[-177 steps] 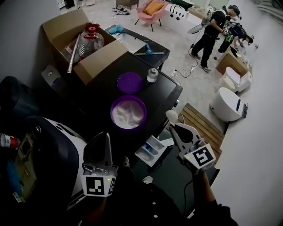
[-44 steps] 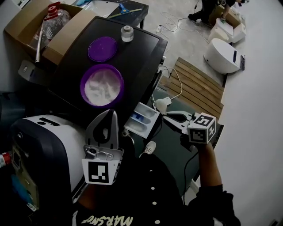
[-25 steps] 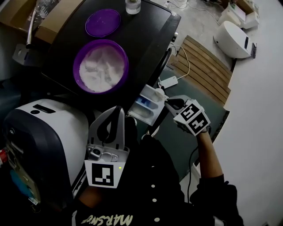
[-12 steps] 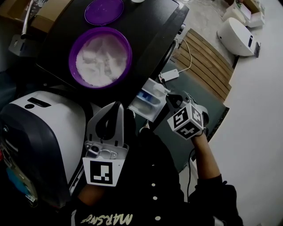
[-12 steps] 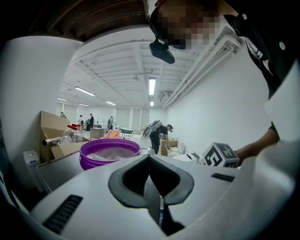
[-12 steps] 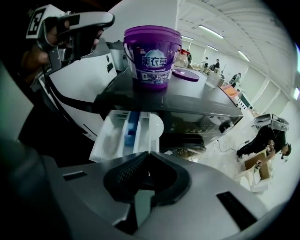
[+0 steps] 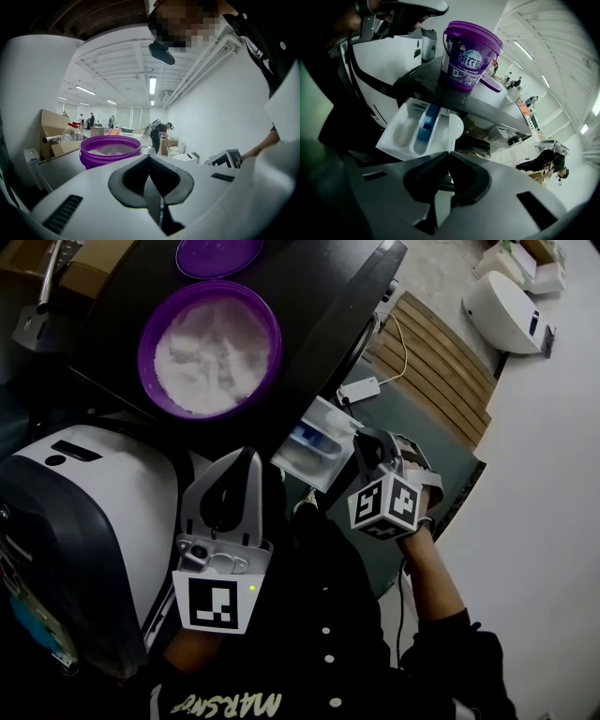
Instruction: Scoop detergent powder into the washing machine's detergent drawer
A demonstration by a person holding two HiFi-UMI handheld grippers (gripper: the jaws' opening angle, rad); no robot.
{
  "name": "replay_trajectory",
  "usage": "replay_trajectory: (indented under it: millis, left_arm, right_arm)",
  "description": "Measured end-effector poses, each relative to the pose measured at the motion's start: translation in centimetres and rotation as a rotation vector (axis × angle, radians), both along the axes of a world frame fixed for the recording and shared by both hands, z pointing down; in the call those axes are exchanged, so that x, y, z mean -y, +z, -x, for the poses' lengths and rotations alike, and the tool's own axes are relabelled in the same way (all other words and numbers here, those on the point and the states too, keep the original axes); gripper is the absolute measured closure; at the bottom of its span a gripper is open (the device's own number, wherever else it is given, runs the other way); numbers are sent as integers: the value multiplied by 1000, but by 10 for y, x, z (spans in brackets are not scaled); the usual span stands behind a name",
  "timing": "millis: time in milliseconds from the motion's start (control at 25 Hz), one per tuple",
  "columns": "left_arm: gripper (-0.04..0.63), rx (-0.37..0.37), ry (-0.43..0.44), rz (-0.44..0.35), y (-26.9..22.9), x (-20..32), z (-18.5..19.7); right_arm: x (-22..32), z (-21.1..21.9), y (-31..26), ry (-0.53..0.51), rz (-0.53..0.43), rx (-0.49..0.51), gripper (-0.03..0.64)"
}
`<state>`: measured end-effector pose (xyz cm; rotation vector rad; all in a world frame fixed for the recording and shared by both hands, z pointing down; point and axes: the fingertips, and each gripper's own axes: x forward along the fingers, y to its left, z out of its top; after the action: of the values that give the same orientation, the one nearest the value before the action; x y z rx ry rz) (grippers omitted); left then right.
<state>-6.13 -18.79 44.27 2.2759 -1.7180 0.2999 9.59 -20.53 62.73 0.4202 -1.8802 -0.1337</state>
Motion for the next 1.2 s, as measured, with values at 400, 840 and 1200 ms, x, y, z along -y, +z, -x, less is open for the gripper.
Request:
replay_trajectory:
  millis: [400, 840, 1200]
  left_arm:
    - [581, -12, -11, 13, 6, -4, 1]
    - [581, -18, -32, 13, 8, -7, 4]
    - [581, -16, -31, 8, 6, -8, 2]
  right_arm:
    - [8, 1, -7, -135, -307, -105, 584]
    - [7, 7, -12, -188, -444, -103, 584]
    - [0, 7, -7, -118, -321, -29, 584]
